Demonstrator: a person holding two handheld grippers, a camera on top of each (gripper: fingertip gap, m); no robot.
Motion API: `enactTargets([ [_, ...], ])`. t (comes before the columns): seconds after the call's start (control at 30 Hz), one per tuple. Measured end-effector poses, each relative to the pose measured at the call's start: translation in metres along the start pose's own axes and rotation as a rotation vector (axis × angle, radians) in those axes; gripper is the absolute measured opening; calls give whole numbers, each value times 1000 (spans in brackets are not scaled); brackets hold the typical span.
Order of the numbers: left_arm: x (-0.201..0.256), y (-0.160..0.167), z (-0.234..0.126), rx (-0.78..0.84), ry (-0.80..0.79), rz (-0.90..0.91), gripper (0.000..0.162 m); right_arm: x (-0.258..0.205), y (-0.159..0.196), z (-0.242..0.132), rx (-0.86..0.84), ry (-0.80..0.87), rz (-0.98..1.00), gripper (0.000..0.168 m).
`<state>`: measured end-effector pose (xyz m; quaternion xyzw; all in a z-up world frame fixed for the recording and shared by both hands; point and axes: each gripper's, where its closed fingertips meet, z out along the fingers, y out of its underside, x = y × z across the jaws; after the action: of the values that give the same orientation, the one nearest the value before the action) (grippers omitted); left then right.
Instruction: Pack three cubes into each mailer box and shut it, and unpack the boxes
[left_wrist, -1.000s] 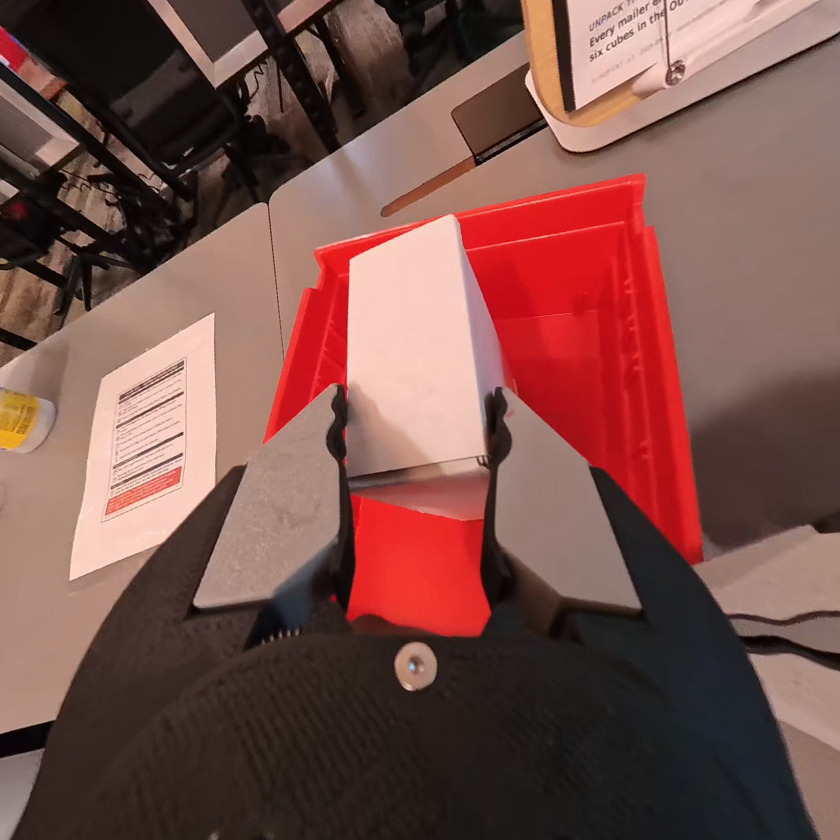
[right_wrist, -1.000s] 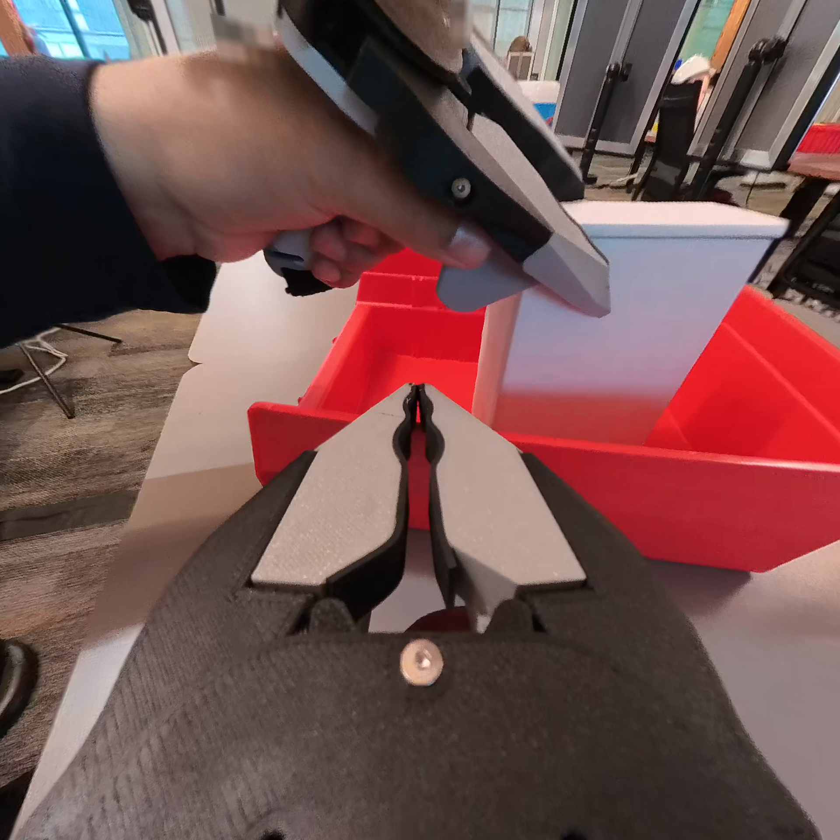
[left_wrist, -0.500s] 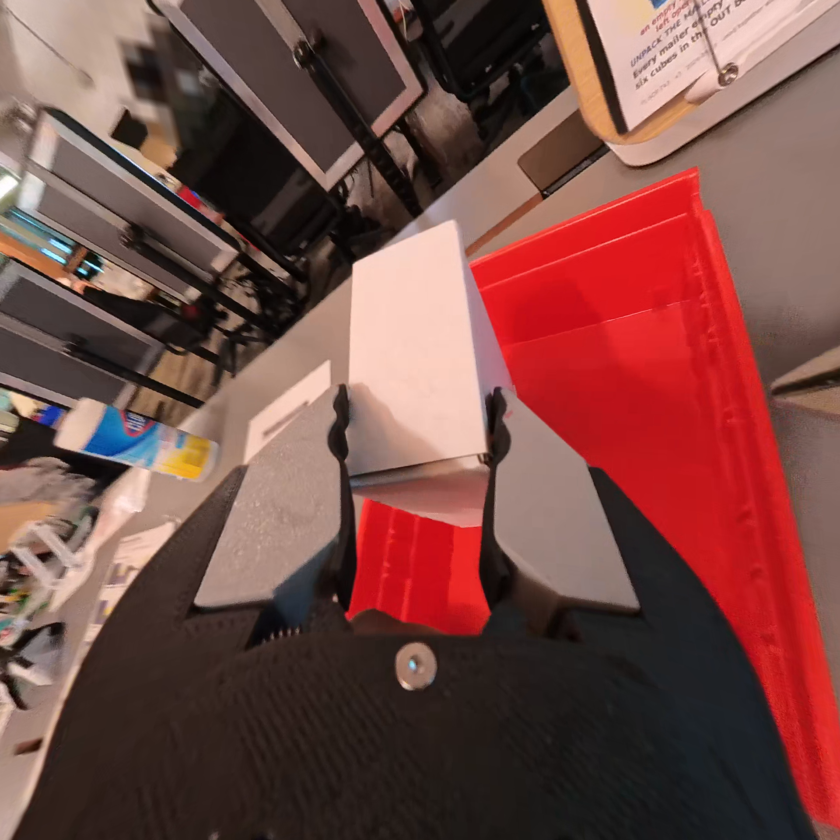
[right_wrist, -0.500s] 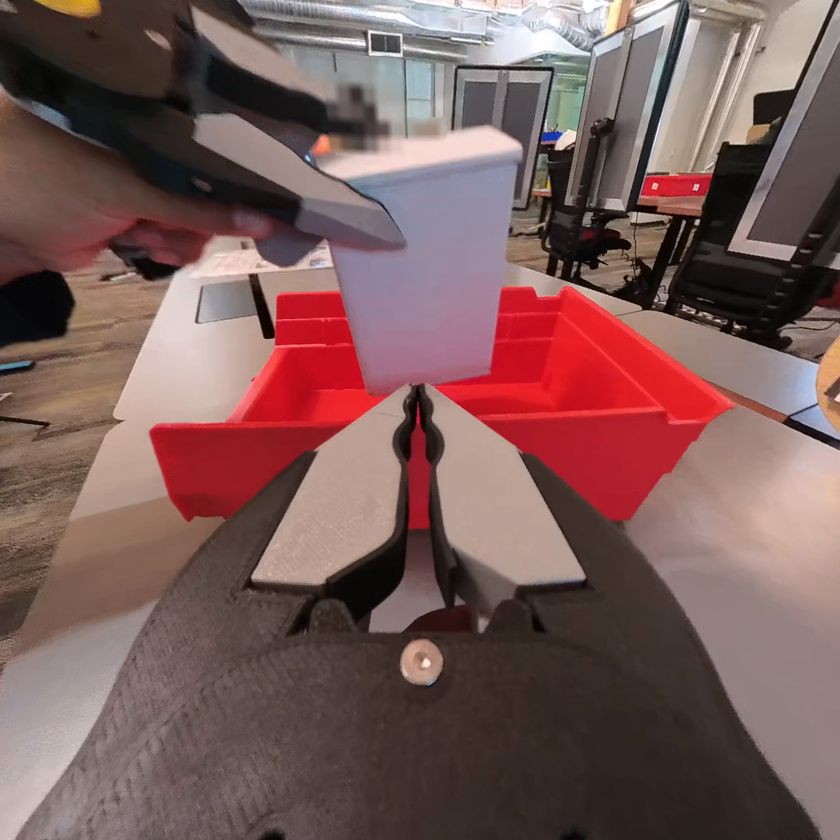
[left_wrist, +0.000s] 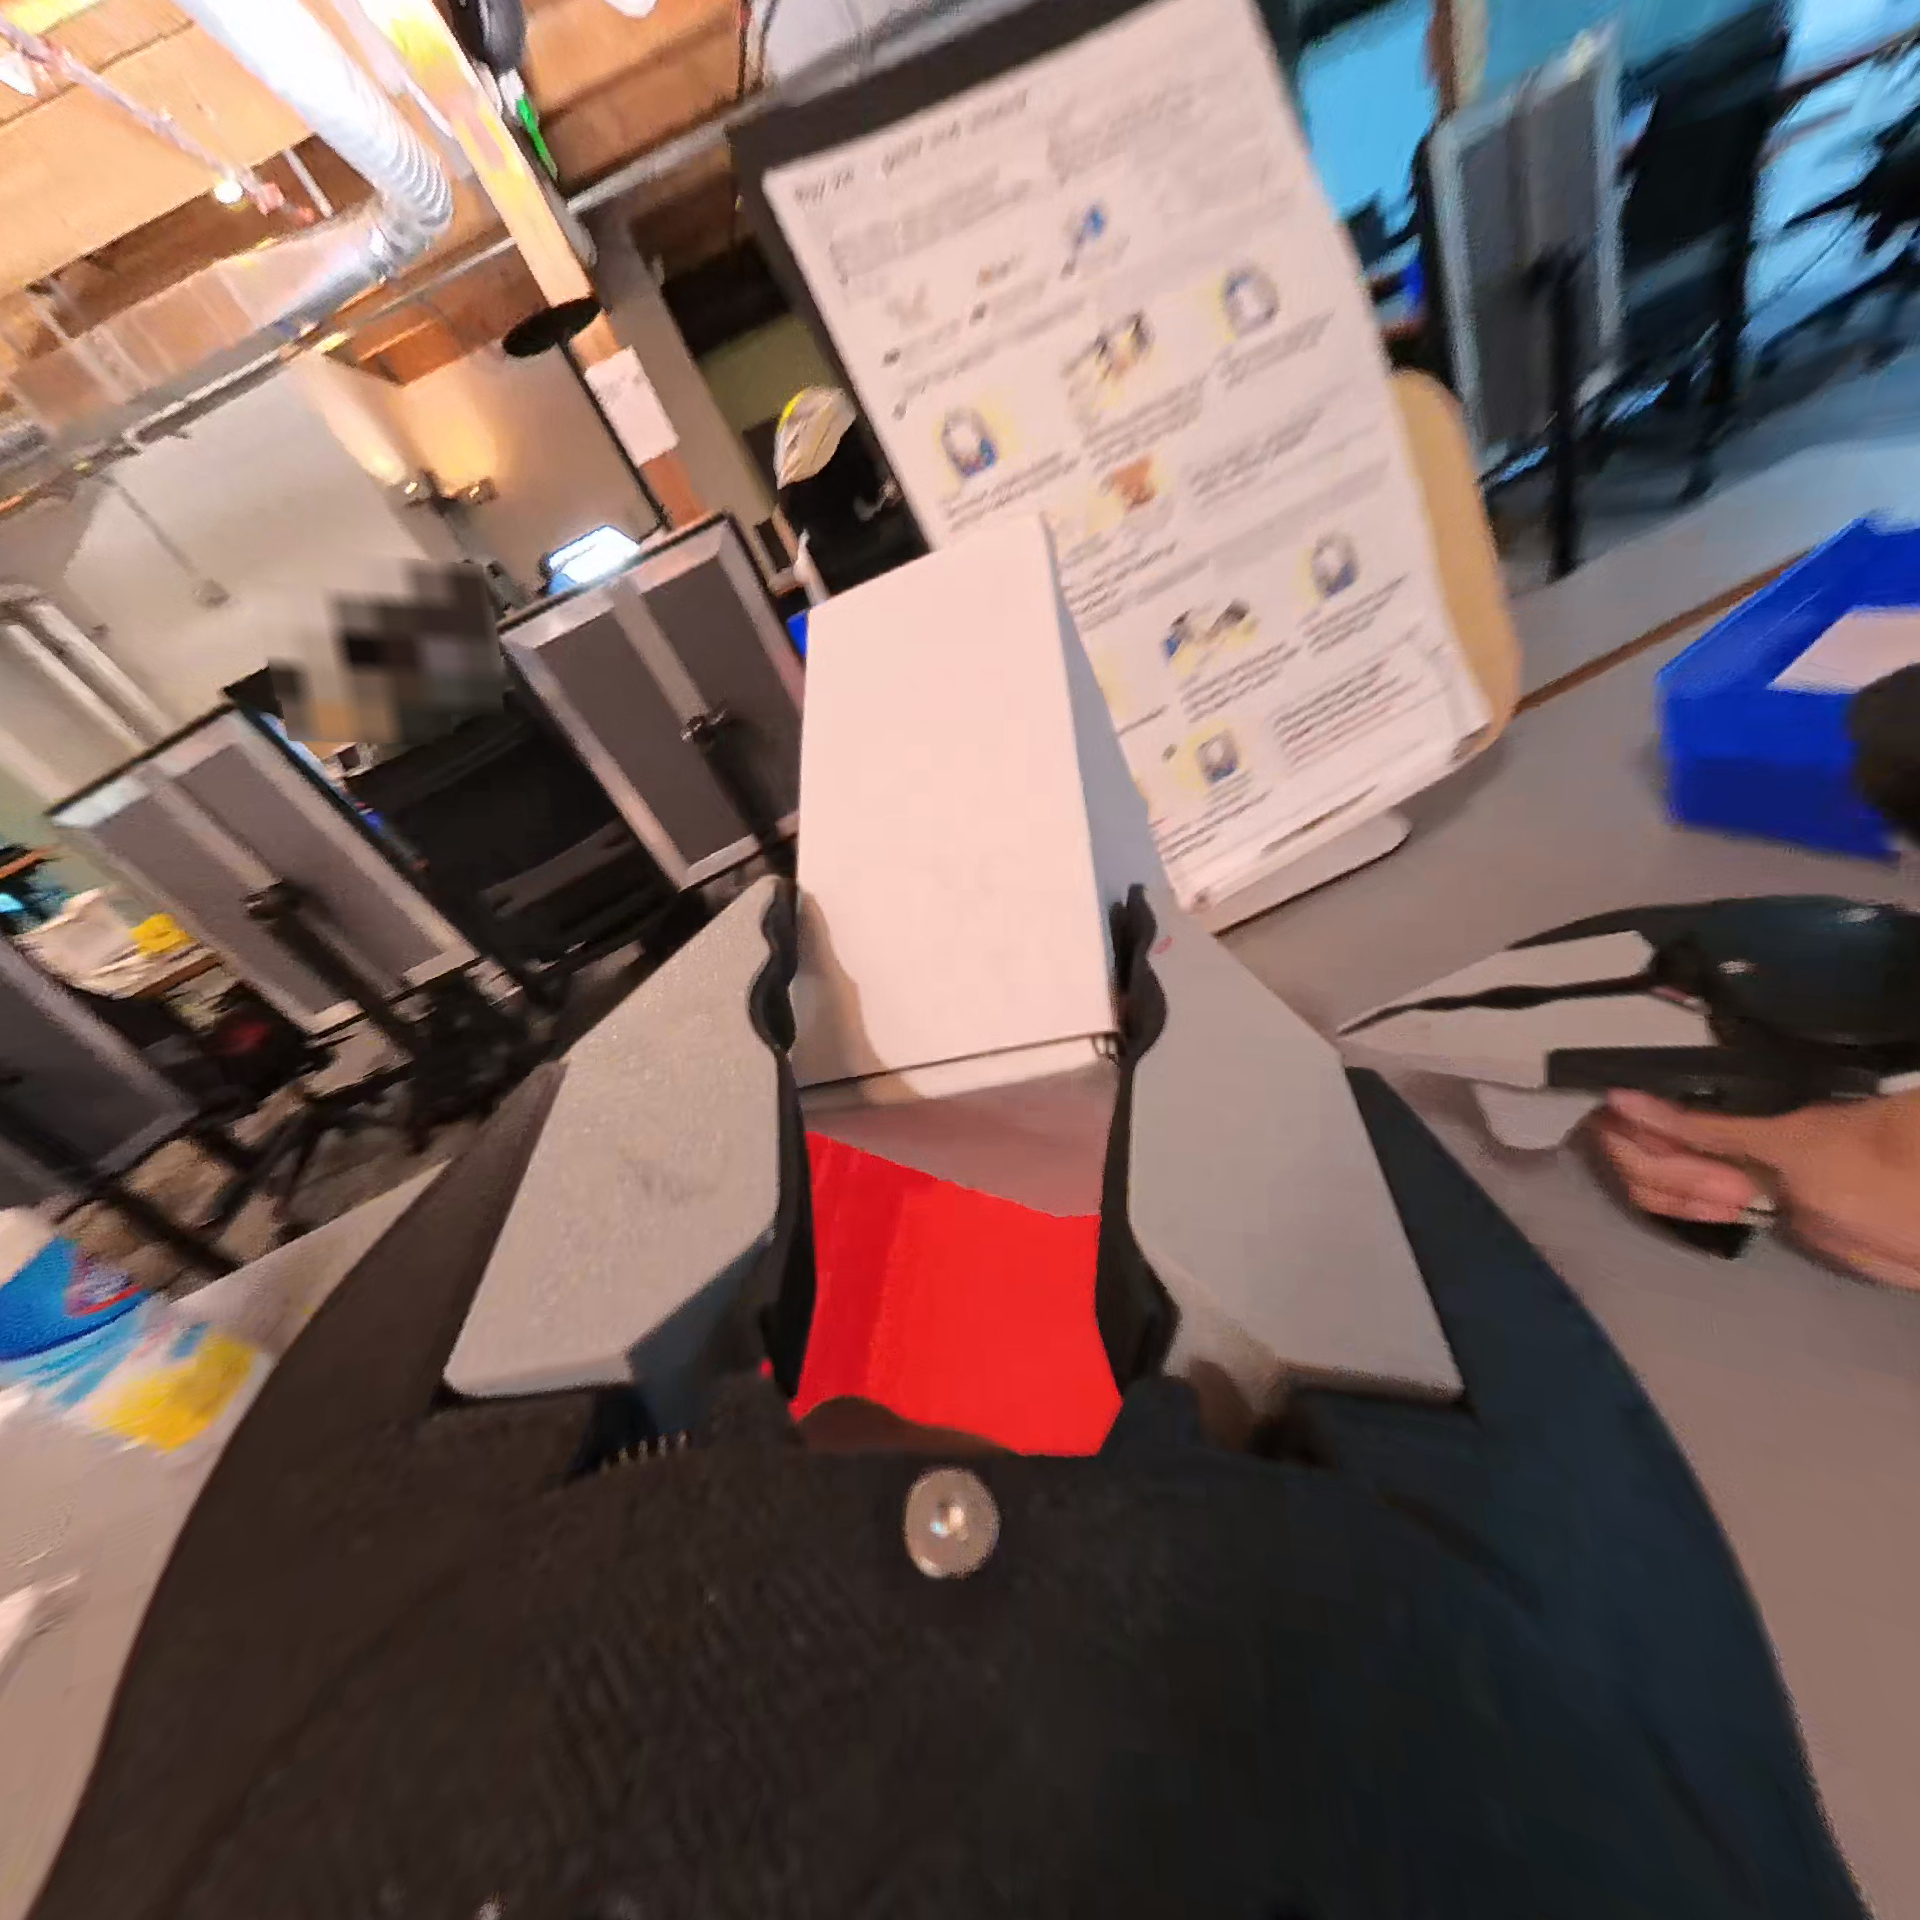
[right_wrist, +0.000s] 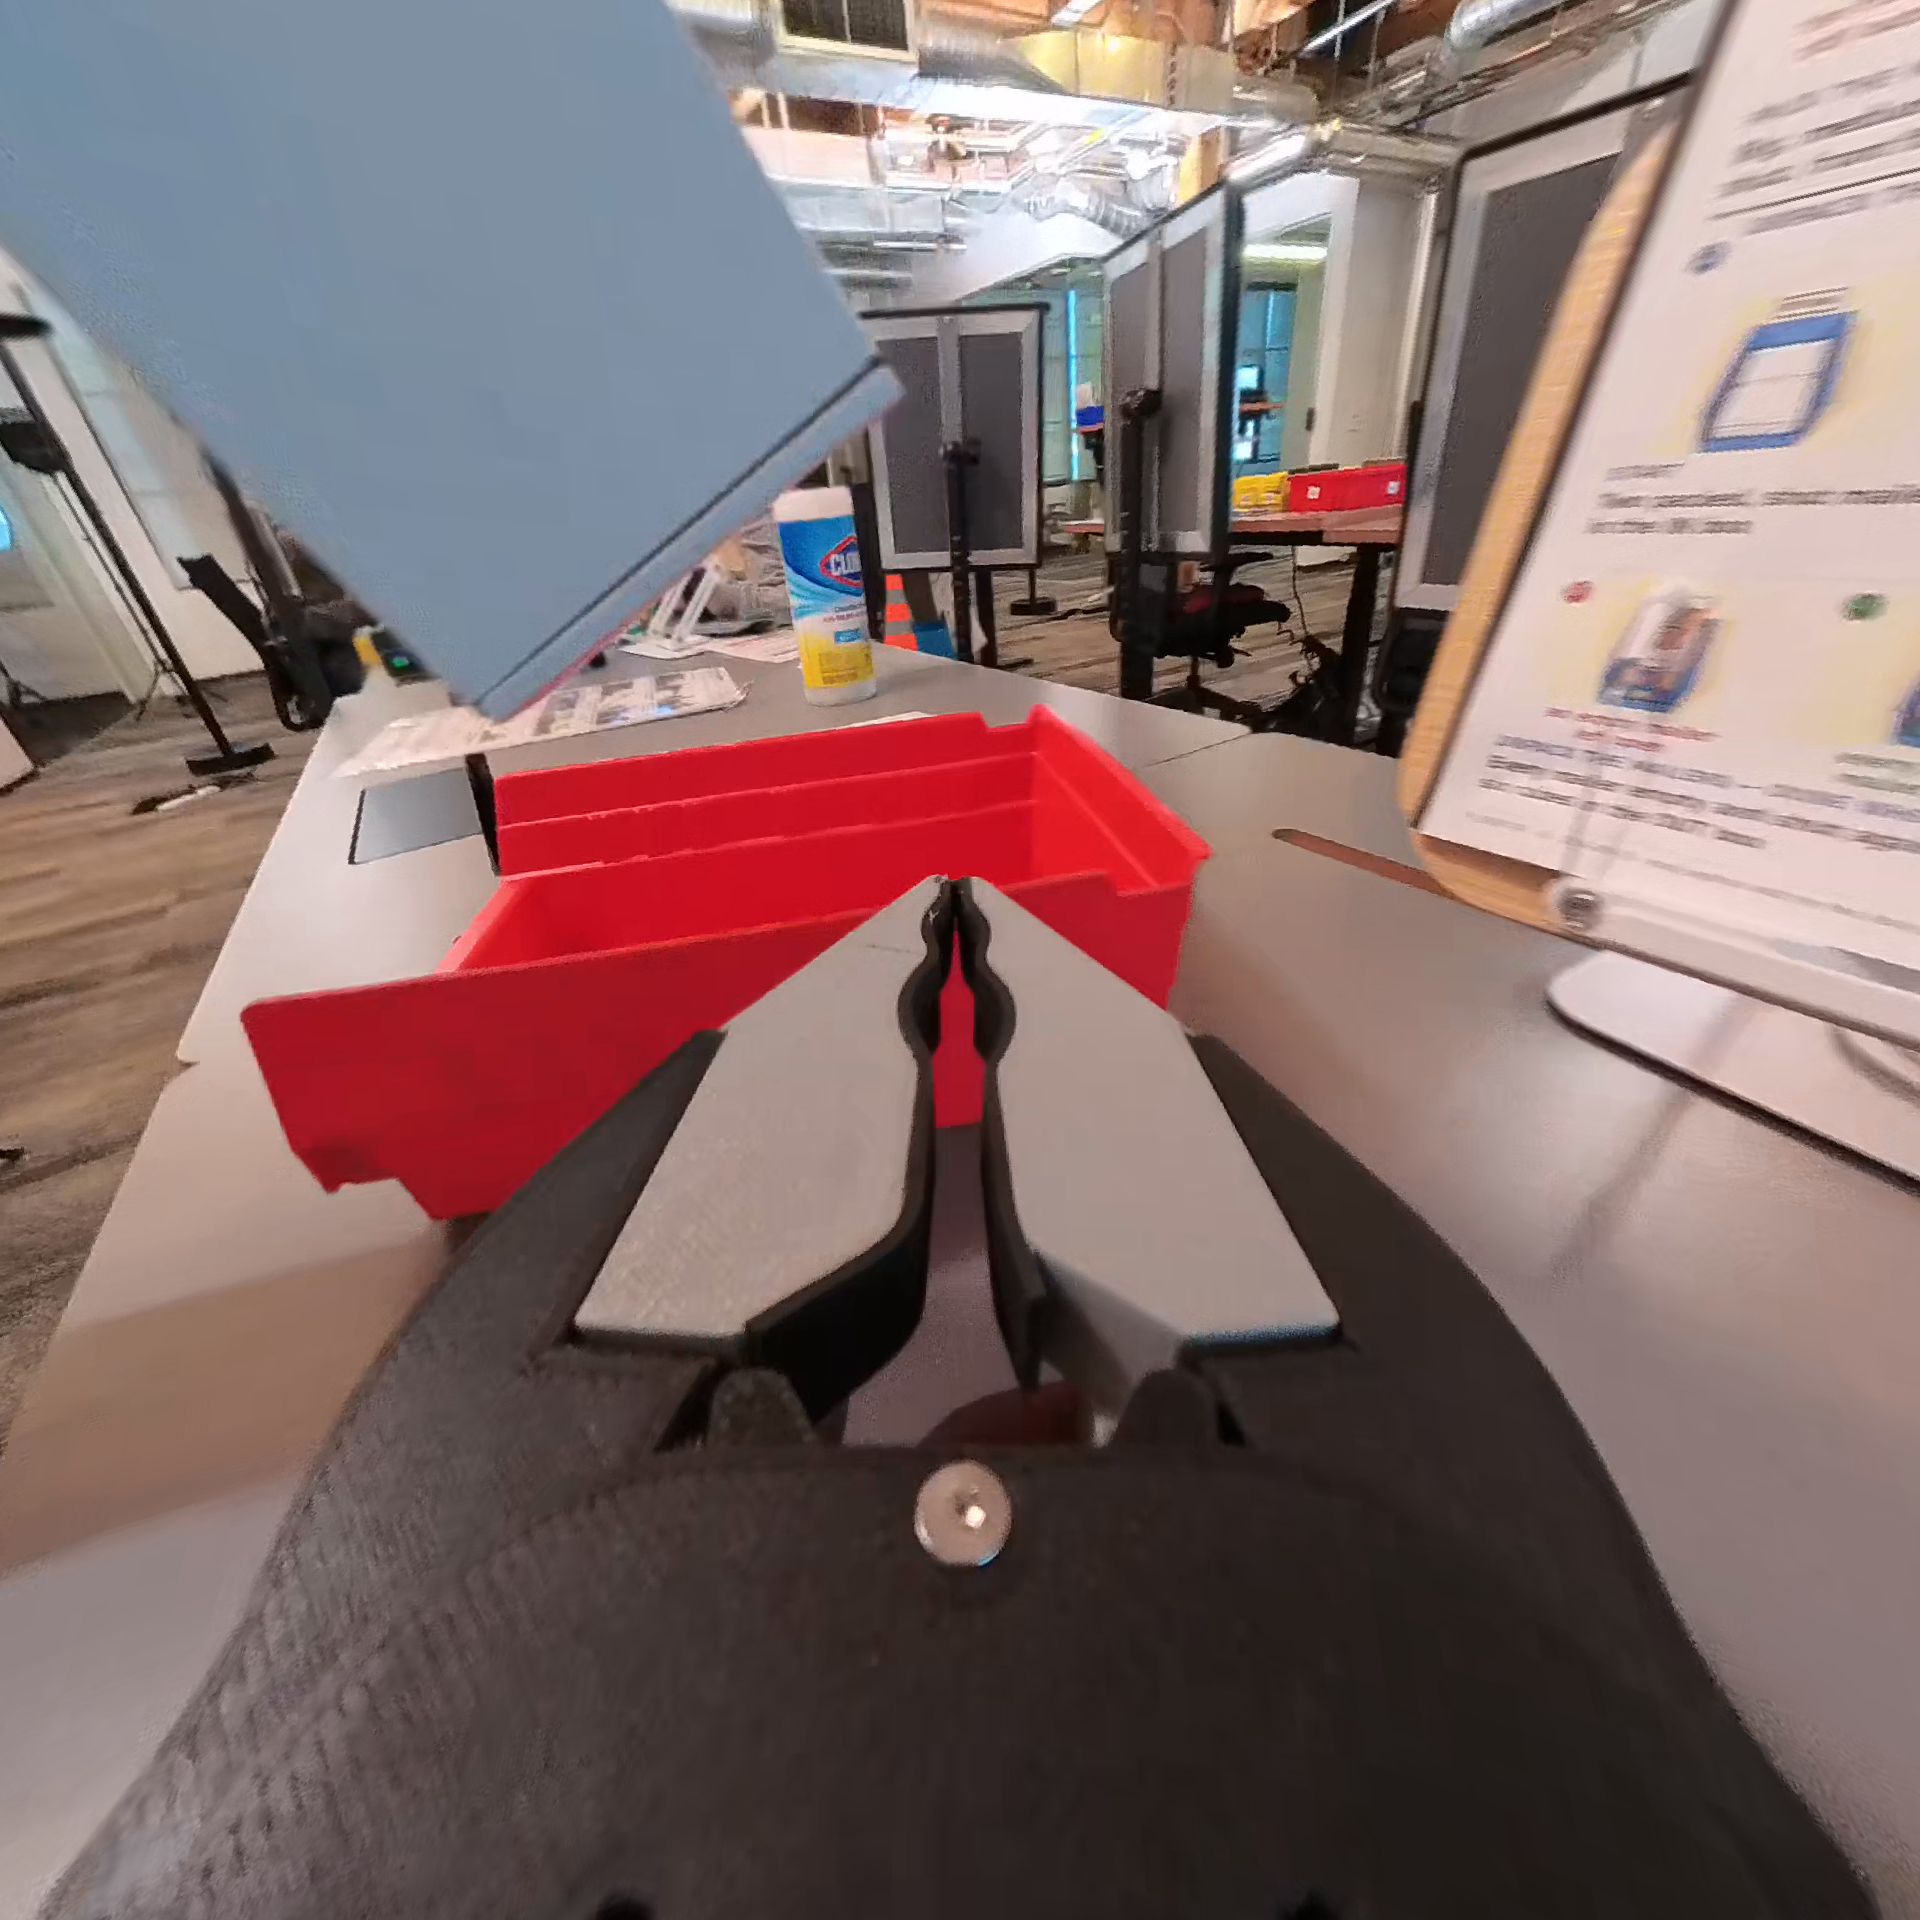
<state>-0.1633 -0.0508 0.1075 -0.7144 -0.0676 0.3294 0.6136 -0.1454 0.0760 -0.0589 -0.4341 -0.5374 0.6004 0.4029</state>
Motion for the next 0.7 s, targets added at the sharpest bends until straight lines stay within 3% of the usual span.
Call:
enactTargets([
  [0.17,51,-6,-5,121,122,-182,61,41,-10,-55,-4,89,-77,0],
  [0.4,139,54,21,83,211,-387,61,97,-40,-139,75,308,-129,0],
  [0.53,191,107,36,-41,260,-516,62,117,-31,-154,19,367,-132,0],
  [0.6,186,112,40,-3,187,-590,61,121,-24,-153,-14,384,-133,0],
  [0.7,185,110,43,-62,223,-607,61,117,-16,-146,-53,381,-162,0],
])
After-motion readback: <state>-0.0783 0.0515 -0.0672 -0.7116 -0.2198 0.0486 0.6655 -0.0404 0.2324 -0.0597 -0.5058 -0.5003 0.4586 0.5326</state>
